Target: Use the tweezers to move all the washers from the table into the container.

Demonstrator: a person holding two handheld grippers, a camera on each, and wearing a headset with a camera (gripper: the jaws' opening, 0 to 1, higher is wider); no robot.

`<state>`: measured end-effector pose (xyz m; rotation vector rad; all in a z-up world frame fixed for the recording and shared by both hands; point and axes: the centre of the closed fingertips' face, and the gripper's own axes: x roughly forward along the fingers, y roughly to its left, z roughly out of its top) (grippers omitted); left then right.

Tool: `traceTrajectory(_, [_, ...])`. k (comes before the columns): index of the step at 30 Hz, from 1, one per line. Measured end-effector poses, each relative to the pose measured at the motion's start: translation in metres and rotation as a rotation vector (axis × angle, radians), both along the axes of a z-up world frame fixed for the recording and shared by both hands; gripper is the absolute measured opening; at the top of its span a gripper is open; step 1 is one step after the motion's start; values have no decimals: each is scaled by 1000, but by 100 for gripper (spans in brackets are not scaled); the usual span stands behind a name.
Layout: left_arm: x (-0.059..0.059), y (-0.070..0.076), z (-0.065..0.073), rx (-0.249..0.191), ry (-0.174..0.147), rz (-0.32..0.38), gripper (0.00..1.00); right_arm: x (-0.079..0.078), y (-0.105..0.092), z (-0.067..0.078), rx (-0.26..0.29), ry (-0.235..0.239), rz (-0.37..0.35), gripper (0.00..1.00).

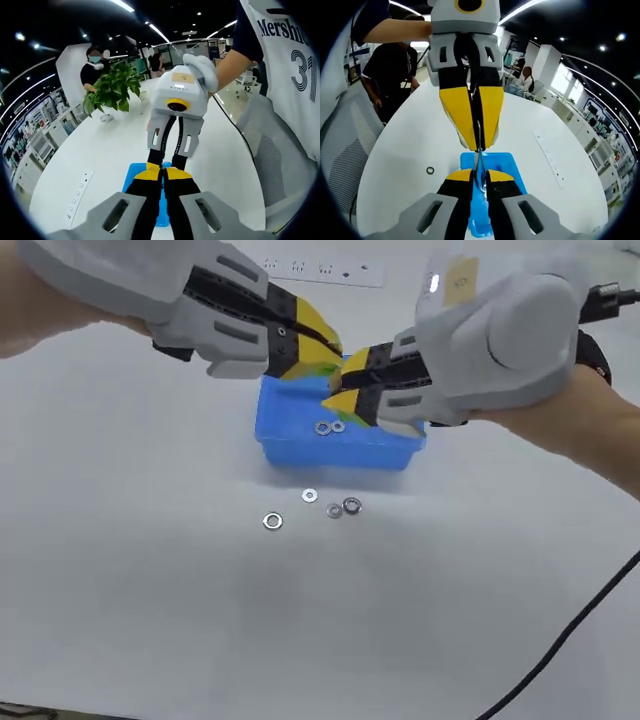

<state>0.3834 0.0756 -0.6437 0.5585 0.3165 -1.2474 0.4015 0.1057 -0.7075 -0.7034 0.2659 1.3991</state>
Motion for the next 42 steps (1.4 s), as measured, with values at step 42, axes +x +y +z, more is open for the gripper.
traceTrajectory(42, [-69,-20,-48,-39,157,29,6,-75,-21,-50,-62,100,33,11])
